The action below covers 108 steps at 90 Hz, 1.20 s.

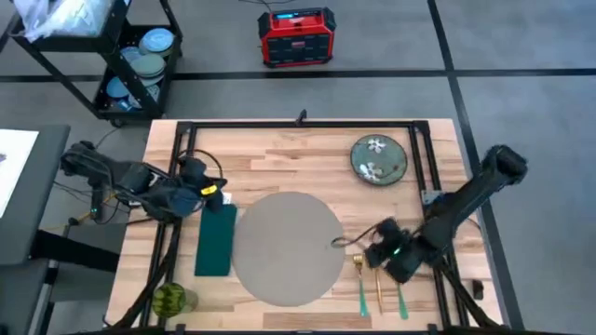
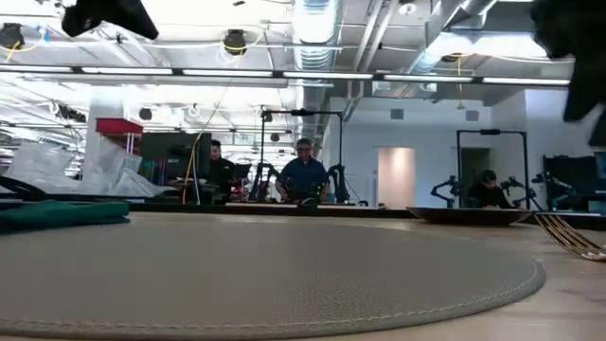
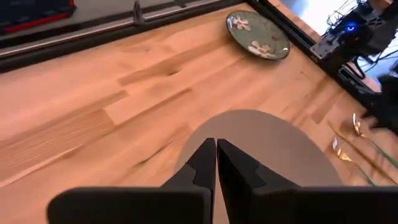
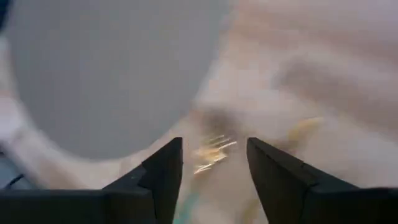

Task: Set table place
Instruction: Put the green fork on top of the blue table napkin

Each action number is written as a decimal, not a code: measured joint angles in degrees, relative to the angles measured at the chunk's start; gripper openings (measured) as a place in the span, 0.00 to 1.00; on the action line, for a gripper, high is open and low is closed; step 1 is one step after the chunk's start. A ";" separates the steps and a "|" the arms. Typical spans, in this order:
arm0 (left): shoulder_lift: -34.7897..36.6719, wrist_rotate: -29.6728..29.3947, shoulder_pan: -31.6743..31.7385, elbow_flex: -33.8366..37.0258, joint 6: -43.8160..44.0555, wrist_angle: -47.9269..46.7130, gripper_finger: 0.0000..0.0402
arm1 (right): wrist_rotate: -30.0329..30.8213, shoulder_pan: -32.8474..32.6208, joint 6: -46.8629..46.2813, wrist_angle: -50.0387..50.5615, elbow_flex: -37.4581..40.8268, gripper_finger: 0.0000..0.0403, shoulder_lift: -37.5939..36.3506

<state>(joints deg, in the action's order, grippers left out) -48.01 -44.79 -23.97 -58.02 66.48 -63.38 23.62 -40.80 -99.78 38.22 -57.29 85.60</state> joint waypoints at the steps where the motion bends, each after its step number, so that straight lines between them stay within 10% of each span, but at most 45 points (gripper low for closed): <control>1: 0.21 0.02 0.00 0.00 0.00 -0.27 0.00 | -0.03 0.15 0.51 0.39 -1.33 0.37 0.96; 31: 4.62 0.84 0.02 0.00 -15.37 -2.98 0.00 | -13.08 -4.73 0.73 49.84 -34.59 0.29 21.12; 54: 4.90 0.83 0.02 0.00 -22.39 -2.47 0.00 | -7.24 -4.05 3.27 34.72 -36.21 0.30 25.95; 77: 5.25 6.03 0.02 0.00 -19.34 -4.67 0.00 | -7.56 -1.82 -18.62 39.52 -34.30 0.29 26.97; 108: 5.42 13.62 -0.02 0.02 -12.43 -4.17 0.00 | -12.38 0.85 -22.45 36.50 -33.34 0.59 27.30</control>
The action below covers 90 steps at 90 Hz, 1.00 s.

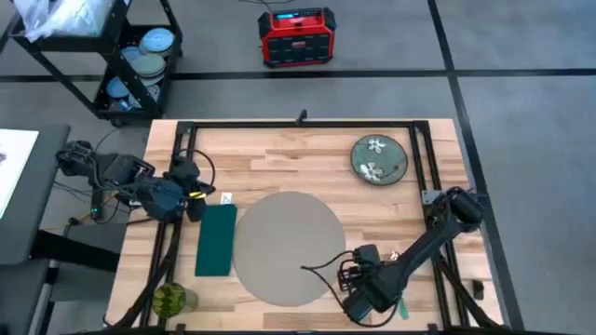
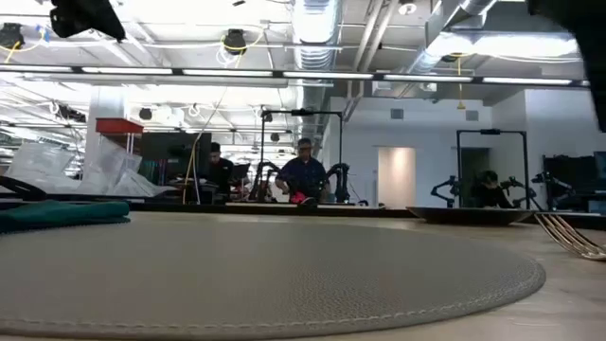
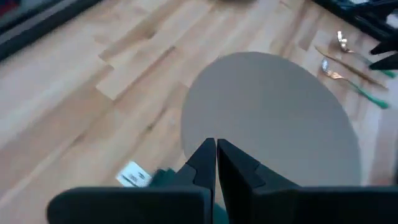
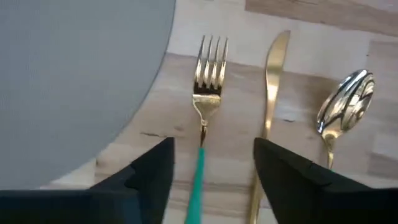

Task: Set table place
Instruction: Put the green fork on top of the blue table napkin

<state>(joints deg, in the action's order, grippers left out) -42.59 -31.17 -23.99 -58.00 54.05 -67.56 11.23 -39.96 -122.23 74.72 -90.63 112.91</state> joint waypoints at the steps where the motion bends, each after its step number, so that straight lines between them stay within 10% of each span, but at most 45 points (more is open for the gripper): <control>1: 0.00 0.10 0.00 0.00 0.04 0.13 0.00 | -0.01 0.06 0.10 0.03 0.00 0.60 -0.01; 90: 1.03 5.41 -0.04 0.02 -3.24 -6.43 0.00 | -6.62 1.11 -4.20 -20.03 12.70 0.57 1.81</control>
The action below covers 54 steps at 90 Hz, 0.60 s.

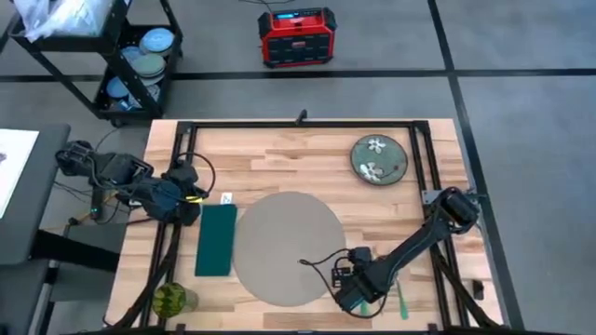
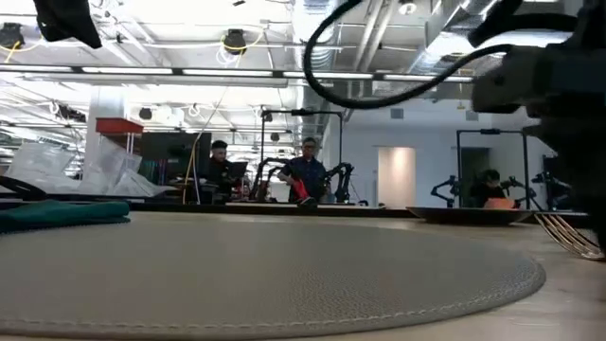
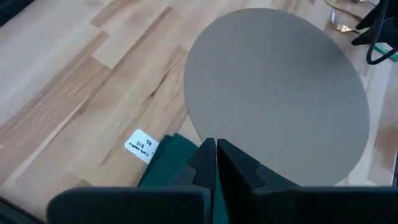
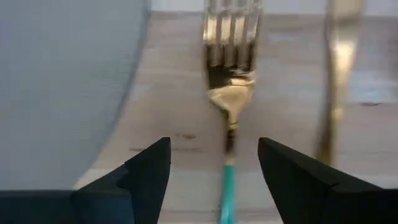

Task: Set table place
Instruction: Put the green fork on top of the blue table napkin

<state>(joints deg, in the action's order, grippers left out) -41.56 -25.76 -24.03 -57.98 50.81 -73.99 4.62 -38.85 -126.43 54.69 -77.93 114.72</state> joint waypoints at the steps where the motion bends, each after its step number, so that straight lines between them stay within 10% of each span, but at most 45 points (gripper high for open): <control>1: 0.00 0.00 0.00 0.00 0.00 -0.01 0.00 | -0.01 -0.05 0.01 0.09 0.00 0.57 0.00; 54: 0.00 -2.14 0.04 0.00 -1.76 -0.18 0.00 | -0.99 -0.03 0.71 -1.97 1.20 0.44 1.33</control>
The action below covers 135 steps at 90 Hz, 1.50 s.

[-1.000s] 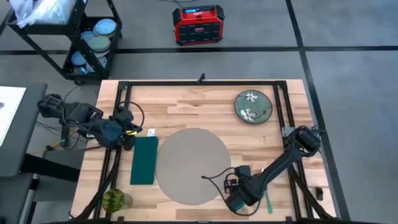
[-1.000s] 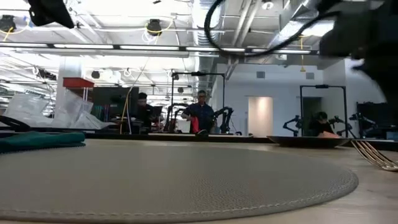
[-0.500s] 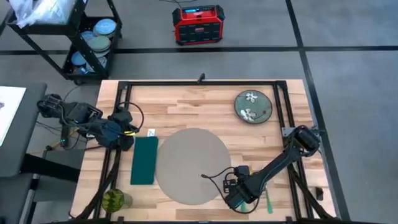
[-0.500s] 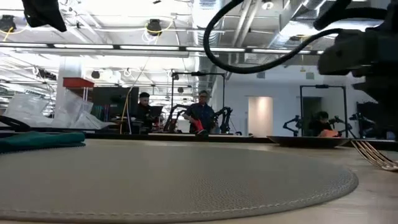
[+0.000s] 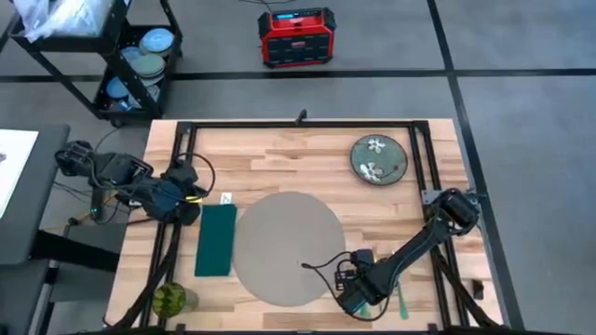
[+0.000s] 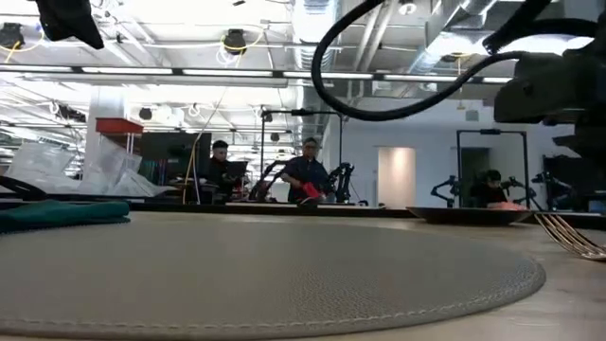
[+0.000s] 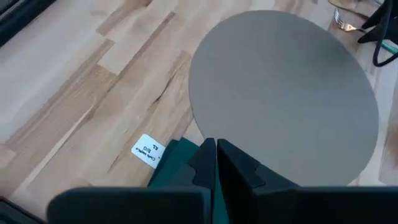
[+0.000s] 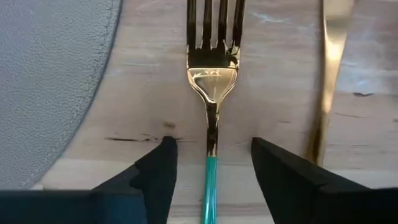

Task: Set table place
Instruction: Put the green fork on top of the blue table napkin

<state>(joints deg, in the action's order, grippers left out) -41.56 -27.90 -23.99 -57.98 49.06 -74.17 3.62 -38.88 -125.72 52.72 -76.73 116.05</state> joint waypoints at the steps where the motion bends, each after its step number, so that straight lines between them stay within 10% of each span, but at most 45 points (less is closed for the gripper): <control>1: 0.00 -0.11 0.00 0.00 0.00 -0.01 0.00 | -0.15 0.03 0.00 0.02 0.01 0.43 0.00; 42: 0.00 -1.19 0.00 0.00 0.00 -2.47 0.00 | -1.69 0.31 0.16 -0.01 0.19 0.02 0.18; 110: 0.00 -1.21 -0.04 0.00 1.65 -12.49 0.00 | -0.92 1.28 1.95 3.60 -7.44 0.00 0.66; 135: 8.04 -0.42 -0.04 3.44 5.65 -15.89 0.00 | 3.73 10.61 18.19 3.77 -14.15 0.00 0.53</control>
<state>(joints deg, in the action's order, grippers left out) -33.52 -28.31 -24.03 -54.54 54.71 -90.06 7.36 -28.26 -107.53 56.49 -90.88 116.57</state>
